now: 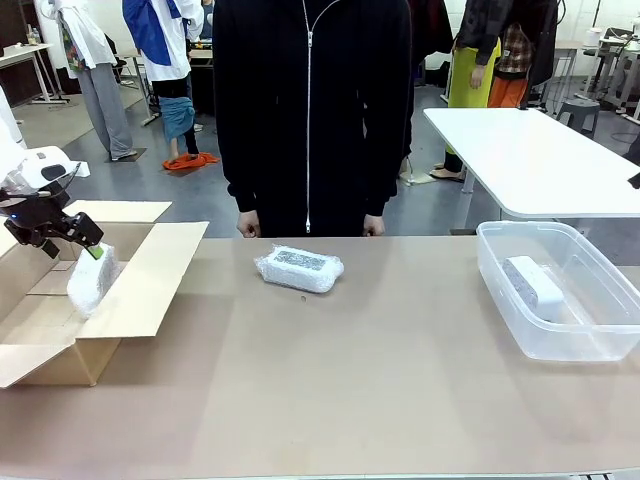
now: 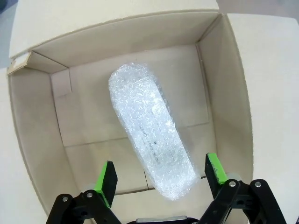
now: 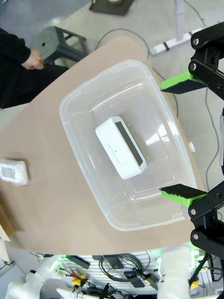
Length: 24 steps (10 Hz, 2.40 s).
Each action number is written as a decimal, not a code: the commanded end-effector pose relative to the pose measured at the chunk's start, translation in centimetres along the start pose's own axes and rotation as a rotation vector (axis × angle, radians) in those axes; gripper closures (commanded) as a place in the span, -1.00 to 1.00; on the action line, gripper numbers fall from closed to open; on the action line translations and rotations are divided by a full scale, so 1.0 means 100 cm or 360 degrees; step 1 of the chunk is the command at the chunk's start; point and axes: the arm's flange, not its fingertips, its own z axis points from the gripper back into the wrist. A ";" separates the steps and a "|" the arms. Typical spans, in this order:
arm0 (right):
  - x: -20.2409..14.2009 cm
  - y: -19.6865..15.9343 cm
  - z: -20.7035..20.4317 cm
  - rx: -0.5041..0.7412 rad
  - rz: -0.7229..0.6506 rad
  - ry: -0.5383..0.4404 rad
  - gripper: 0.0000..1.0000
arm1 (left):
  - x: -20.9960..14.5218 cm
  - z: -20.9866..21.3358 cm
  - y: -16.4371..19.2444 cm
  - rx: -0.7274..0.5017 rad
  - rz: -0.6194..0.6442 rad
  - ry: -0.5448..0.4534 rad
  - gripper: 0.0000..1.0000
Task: Separate and place wrapped and unwrapped clocks.
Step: If the picked Digital clock is wrapped, place it in the Package Box ; if not, place it in the Organizing box, then pick up the Digital clock indicated by the person.
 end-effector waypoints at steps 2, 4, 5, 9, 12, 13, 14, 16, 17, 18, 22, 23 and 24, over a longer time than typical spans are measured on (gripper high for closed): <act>0.000 0.001 -0.002 0.0005 0.0015 0.0001 -1.00 | -0.002 0.003 0.002 0.0016 0.0010 -0.0016 -1.00; 0.000 0.001 -0.002 0.0005 0.0015 0.0001 -1.00 | -0.002 0.008 0.001 0.0032 0.0003 -0.0014 -1.00; 0.000 0.001 -0.002 0.0005 0.0015 0.0001 -1.00 | -0.001 0.018 -0.002 0.0064 0.0002 -0.0028 -1.00; 0.000 0.001 -0.002 0.0005 0.0015 0.0001 -1.00 | 0.004 0.061 -0.019 0.0154 -0.0003 -0.0115 -1.00; 0.000 0.001 -0.002 0.0005 0.0015 0.0001 -1.00 | -0.002 0.089 -0.029 0.0211 -0.0014 -0.0154 -1.00; 0.000 0.001 -0.002 0.0005 0.0015 0.0001 -1.00 | -0.004 0.092 -0.031 0.0217 -0.0023 -0.0159 -1.00; 0.000 0.001 -0.002 0.0005 0.0015 0.0001 -1.00 | -0.004 0.094 -0.033 0.0211 -0.0029 -0.0169 -1.00; 0.000 0.001 -0.002 0.0005 0.0015 0.0001 -1.00 | -0.005 0.094 -0.034 0.0214 -0.0017 -0.0226 -1.00; 0.000 0.001 -0.002 0.0005 0.0015 0.0001 -1.00 | -0.004 0.094 -0.033 0.0218 -0.0019 -0.0258 -1.00; 0.000 0.001 -0.002 0.0005 0.0015 0.0001 -1.00 | 0.002 0.096 -0.032 0.0167 -0.0049 -0.0190 -1.00; 0.000 0.001 -0.002 0.0005 0.0015 0.0001 -1.00 | 0.002 0.096 -0.032 0.0167 -0.0049 -0.0190 -1.00; 0.000 0.001 -0.002 0.0005 0.0015 0.0001 -1.00 | 0.002 0.096 -0.032 0.0167 -0.0049 -0.0190 -1.00; 0.000 0.001 -0.002 0.0005 0.0015 0.0001 -1.00 | 0.002 0.096 -0.032 0.0167 -0.0049 -0.0190 -1.00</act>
